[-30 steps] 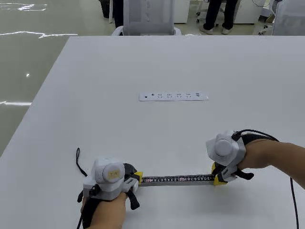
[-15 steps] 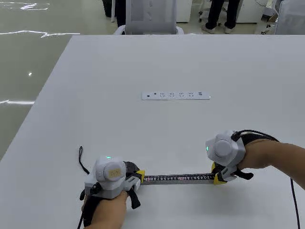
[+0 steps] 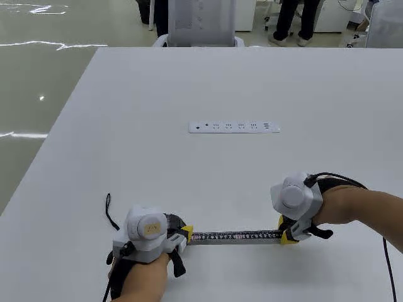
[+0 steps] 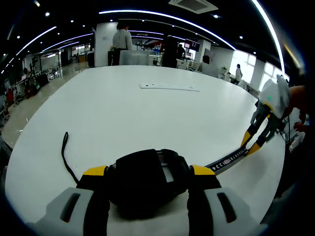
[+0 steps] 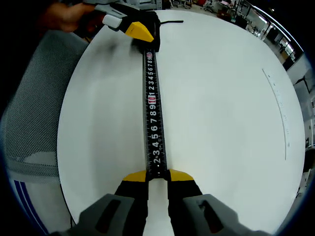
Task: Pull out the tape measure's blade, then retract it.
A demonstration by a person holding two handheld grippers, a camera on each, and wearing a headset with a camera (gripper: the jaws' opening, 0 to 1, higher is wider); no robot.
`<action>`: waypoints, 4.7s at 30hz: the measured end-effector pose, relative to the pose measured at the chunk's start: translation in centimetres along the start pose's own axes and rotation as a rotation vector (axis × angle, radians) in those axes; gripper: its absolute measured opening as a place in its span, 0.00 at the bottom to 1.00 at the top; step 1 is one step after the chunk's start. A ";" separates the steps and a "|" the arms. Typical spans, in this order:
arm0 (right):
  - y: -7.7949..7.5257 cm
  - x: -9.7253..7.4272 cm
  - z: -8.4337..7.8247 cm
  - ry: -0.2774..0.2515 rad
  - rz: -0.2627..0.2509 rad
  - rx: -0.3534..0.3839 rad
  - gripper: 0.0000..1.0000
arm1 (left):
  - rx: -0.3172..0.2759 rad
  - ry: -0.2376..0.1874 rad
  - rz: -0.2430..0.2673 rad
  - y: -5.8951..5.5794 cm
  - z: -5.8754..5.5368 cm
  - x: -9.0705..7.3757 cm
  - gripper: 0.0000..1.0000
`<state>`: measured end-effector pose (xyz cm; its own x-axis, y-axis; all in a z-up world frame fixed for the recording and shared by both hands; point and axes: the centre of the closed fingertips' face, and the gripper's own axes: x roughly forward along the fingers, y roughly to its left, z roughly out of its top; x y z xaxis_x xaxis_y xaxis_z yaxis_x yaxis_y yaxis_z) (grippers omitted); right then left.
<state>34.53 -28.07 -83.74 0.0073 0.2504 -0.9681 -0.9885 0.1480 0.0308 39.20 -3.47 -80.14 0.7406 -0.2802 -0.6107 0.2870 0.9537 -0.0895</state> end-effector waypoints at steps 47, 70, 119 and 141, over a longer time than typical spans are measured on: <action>0.3 0.9 3.3 -0.036 0.011 0.040 0.14 | -0.025 0.001 -0.025 0.0 0.0 -0.1 0.60; 0.3 1.2 5.7 -0.057 0.012 0.034 0.14 | -0.022 -0.006 -0.024 -0.2 0.1 -0.1 0.60; 0.5 2.9 11.9 -0.107 0.041 0.066 0.13 | -0.035 0.003 -0.031 0.1 0.0 0.1 0.60; 0.6 3.3 14.1 -0.136 0.043 0.064 0.13 | -0.049 -0.002 -0.035 0.1 0.0 0.0 0.59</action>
<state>36.11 -13.71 -83.38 -0.0100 0.3839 -0.9233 -0.9768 0.1937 0.0911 39.24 -3.37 -80.16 0.7321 -0.3134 -0.6048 0.2827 0.9476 -0.1487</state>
